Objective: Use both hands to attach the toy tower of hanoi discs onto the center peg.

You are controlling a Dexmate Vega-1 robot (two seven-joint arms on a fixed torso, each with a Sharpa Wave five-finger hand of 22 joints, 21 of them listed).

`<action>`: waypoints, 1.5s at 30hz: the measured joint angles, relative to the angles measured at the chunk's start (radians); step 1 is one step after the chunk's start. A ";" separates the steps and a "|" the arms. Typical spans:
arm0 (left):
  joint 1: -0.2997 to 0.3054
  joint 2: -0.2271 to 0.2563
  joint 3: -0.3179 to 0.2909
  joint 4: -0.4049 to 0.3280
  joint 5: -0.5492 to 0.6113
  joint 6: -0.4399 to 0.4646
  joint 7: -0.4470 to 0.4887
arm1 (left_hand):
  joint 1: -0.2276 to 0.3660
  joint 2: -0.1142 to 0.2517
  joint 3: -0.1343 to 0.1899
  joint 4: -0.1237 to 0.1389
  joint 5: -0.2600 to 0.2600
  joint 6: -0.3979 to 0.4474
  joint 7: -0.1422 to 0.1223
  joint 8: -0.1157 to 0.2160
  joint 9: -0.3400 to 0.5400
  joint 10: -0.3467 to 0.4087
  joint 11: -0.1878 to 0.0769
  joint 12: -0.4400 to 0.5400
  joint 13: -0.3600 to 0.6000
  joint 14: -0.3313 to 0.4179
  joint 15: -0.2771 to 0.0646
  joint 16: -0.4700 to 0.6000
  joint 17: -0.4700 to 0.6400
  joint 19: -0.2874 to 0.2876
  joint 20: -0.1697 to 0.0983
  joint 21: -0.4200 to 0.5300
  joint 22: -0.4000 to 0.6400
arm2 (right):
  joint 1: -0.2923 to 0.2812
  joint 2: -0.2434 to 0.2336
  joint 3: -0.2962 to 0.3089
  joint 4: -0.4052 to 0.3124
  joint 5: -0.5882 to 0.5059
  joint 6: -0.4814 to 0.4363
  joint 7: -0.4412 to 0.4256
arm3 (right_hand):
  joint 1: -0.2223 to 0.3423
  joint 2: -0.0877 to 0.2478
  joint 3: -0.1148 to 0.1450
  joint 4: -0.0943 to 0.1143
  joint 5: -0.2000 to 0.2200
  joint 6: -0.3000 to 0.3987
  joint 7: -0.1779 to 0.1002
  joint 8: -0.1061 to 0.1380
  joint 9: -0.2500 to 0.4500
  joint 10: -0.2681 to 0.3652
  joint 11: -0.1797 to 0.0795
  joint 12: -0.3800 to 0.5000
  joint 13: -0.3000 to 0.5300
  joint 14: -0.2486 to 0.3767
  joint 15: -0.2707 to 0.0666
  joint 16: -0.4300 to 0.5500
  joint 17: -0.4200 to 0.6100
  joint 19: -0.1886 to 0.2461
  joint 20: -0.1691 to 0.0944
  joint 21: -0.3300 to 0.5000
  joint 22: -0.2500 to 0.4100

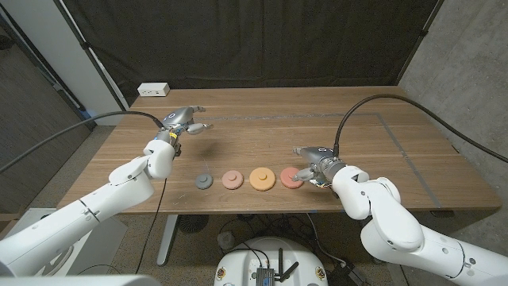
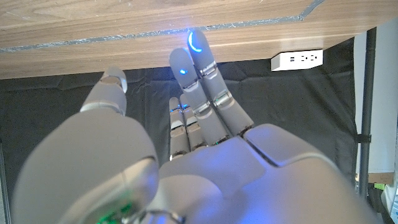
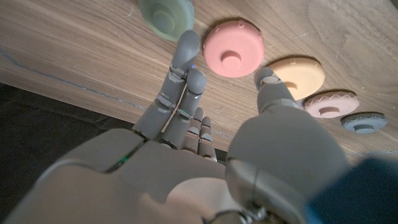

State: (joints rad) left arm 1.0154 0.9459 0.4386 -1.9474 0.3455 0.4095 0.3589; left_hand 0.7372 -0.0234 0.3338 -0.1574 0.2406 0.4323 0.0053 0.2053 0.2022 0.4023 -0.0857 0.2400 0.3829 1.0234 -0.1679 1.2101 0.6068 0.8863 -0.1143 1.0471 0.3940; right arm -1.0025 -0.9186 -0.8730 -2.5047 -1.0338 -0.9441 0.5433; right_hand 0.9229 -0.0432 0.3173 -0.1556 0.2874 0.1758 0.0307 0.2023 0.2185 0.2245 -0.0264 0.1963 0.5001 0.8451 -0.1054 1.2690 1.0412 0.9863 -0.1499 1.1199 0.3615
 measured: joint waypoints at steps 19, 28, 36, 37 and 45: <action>0.020 0.003 -0.014 -0.005 -0.010 0.003 0.012 | -0.004 0.004 0.000 0.000 0.000 0.002 -0.002 0.000 0.000 0.000 0.000 -0.004 0.005 0.000 0.000 0.004 -0.005 -0.002 -0.002 0.007 -0.009 | -0.038 0.119 0.072 0.062 -0.163 0.103 0.185 | 0.000 0.000 -0.027 0.007 -0.009 0.005 0.000 0.005 0.000 -0.038 0.027 -0.004 -0.009 -0.016 0.005 -0.012 -0.038 -0.013 0.006 0.016 -0.025; 0.023 0.005 -0.015 -0.011 -0.011 0.008 0.013 | -0.004 0.004 0.000 0.000 0.000 0.005 0.002 0.000 0.000 0.006 -0.005 -0.004 0.005 0.000 0.000 0.008 -0.005 -0.002 -0.002 0.013 -0.014 | -0.059 0.157 0.105 0.082 -0.199 0.146 0.227 | 0.000 0.000 -0.032 0.004 -0.009 -0.005 -0.009 0.005 -0.005 -0.050 0.028 -0.004 -0.023 -0.016 0.005 -0.012 -0.051 -0.014 0.007 0.023 -0.042; 0.026 0.005 -0.016 -0.013 -0.013 0.013 0.013 | -0.004 0.004 0.000 0.000 0.000 0.009 -0.002 0.000 0.000 0.011 0.000 -0.004 0.009 0.000 0.000 0.008 -0.005 -0.006 0.002 0.018 -0.014 | -0.074 0.198 0.133 0.109 -0.227 0.185 0.260 | 0.000 0.000 -0.042 -0.001 -0.009 -0.021 -0.007 0.000 -0.005 -0.050 0.028 -0.004 -0.039 -0.016 0.005 -0.012 -0.064 -0.018 0.004 0.036 -0.058; 0.026 0.005 -0.016 -0.013 -0.013 0.013 0.013 | -0.004 0.004 0.000 0.000 0.000 0.010 -0.003 0.000 0.000 0.011 0.000 -0.004 0.009 0.000 0.000 0.008 -0.005 -0.006 0.002 0.018 -0.014 | -0.075 0.203 0.136 0.113 -0.232 0.191 0.266 | 0.000 0.000 -0.045 0.002 -0.009 -0.021 -0.007 0.000 -0.005 -0.049 0.028 -0.004 -0.041 -0.016 0.005 -0.012 -0.065 -0.018 0.003 0.038 -0.060; 0.028 0.007 -0.017 -0.013 -0.015 0.014 0.013 | -0.008 0.008 -0.003 -0.003 0.000 0.010 -0.003 0.000 0.000 0.011 0.000 -0.004 0.009 -0.005 0.006 0.015 -0.005 -0.009 -0.002 0.022 -0.019 | -0.077 0.233 0.150 0.141 -0.249 0.217 0.294 | 0.000 0.000 -0.050 0.000 -0.009 -0.017 -0.003 0.000 -0.005 -0.030 0.016 0.000 -0.046 -0.016 0.005 -0.009 -0.072 -0.025 0.011 0.050 -0.069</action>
State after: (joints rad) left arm 1.0430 0.9527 0.4218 -1.9609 0.3304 0.4239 0.3716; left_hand 0.7293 -0.0155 0.3311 -0.1602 0.2406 0.4427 0.0021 0.2053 0.2022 0.4130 -0.0855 0.2360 0.3923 1.0180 -0.1624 1.2256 0.6022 0.8769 -0.1163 1.0690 0.3755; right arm -1.0798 -0.6858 -0.7232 -2.3641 -1.2832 -0.7269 0.8375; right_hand 0.9229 -0.0432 0.2672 -0.1560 0.2787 0.1589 0.0273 0.2023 0.2135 0.1949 -0.0105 0.1966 0.4541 0.8290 -0.1002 1.2603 0.9696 0.9613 -0.1392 1.1695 0.2921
